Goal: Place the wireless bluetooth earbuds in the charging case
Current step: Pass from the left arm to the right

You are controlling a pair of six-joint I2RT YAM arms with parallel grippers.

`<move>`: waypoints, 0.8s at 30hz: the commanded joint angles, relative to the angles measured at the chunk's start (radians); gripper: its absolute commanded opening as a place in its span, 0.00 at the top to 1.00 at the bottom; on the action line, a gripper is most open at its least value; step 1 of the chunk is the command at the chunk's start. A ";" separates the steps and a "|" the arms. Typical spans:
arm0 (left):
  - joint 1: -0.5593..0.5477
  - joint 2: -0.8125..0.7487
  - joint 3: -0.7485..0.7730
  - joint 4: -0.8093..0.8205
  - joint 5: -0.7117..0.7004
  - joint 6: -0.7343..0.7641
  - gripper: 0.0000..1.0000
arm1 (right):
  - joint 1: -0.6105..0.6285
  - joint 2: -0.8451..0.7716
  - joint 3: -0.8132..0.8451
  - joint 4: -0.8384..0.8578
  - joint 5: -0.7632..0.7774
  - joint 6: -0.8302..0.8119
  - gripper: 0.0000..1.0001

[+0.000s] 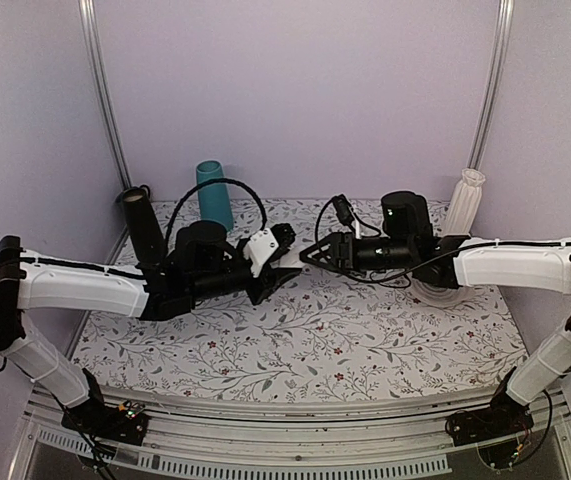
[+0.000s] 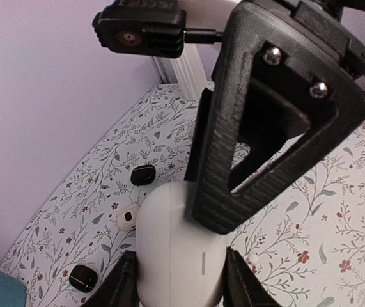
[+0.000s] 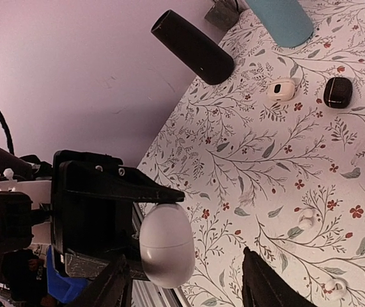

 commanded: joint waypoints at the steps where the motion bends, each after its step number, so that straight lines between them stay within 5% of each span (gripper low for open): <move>1: -0.017 -0.022 -0.001 0.031 -0.006 0.006 0.75 | 0.009 0.017 0.032 0.049 -0.010 0.024 0.44; 14: -0.018 0.005 0.024 0.040 0.014 -0.014 0.74 | 0.024 0.023 0.045 0.063 -0.027 0.035 0.73; 20: -0.018 0.019 0.035 0.043 0.019 -0.024 0.74 | 0.025 0.011 0.044 0.061 -0.035 0.030 0.95; 22: -0.017 0.020 0.039 0.038 0.029 -0.030 0.70 | 0.026 0.004 0.043 0.056 -0.034 0.026 0.96; 24: -0.017 0.018 0.042 0.027 0.038 -0.034 0.54 | 0.025 -0.003 0.044 0.047 -0.031 0.011 0.97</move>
